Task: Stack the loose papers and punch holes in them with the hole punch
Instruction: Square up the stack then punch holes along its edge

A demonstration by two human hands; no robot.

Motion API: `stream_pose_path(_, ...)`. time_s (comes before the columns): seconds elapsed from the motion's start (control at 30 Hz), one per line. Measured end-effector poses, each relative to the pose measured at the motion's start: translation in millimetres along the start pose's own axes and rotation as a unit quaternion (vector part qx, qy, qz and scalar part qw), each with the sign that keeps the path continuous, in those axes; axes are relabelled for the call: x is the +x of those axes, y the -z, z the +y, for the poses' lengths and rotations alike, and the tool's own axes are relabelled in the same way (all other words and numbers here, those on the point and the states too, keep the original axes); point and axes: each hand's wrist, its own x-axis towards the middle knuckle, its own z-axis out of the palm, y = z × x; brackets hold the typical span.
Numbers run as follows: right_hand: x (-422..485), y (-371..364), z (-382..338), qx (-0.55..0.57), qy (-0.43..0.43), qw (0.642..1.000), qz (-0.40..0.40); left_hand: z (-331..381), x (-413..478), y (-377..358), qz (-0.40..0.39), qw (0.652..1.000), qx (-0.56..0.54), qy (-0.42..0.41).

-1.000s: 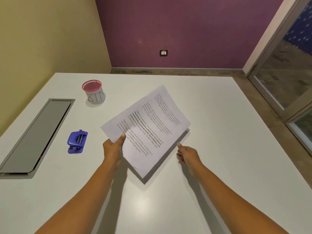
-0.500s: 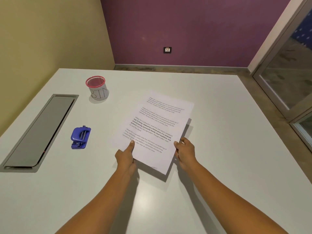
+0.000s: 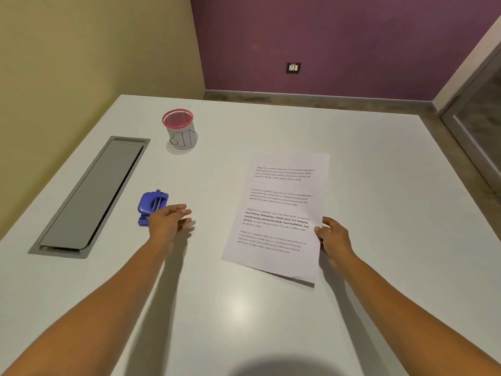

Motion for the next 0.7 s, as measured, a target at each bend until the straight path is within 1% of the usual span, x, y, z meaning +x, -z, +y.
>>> stream_pose_path(0.03,1.3,-0.4,1.8,-0.006,-0.002,1.000,-0.003,2.5,10.3,6.7,0.034,0.998,0.055,-0.027)
stream_pose_path(0.1,3.6,-1.0,4.6,-0.017,-0.004,1.000,-0.009,7.5,28.3,19.5,0.110,0.977,0.164,-0.076)
stream_pose_path(0.17,7.5,-1.2,7.5,-0.021,-0.006,1.000,-0.011,11.9,41.8,29.9,0.157,0.954,0.231,-0.113)
stream_pose_path(0.27,11.8,-1.2,10.5,-0.018,-0.013,1.000,-0.014,14.9,58.5,40.4,0.167,0.924,0.317,-0.131)
stream_pose_path(0.4,14.6,-1.0,12.7,-0.025,-0.005,1.000,-0.015,16.7,76.1,48.8,0.142,0.910,0.380,-0.082)
stream_pose_path(0.5,17.7,-0.8,13.2,-0.036,0.000,0.999,-0.014,19.9,84.1,51.5,0.132,0.908,0.392,-0.073)
stream_pose_path(0.57,19.3,-1.4,13.1,-0.042,-0.001,0.999,-0.016,22.0,87.2,52.0,0.132,0.915,0.376,-0.056)
stream_pose_path(0.6,19.6,-1.9,12.5,-0.045,-0.001,0.999,-0.018,23.1,87.4,51.9,0.130,0.927,0.351,-0.036)
stream_pose_path(0.67,19.4,-2.8,10.9,-0.048,0.002,0.999,-0.019,24.3,85.8,50.2,0.112,0.959,0.261,0.014)
stream_pose_path(0.7,19.5,-3.1,10.2,-0.049,0.004,0.999,-0.018,24.5,85.6,49.2,0.100,0.971,0.214,0.025)
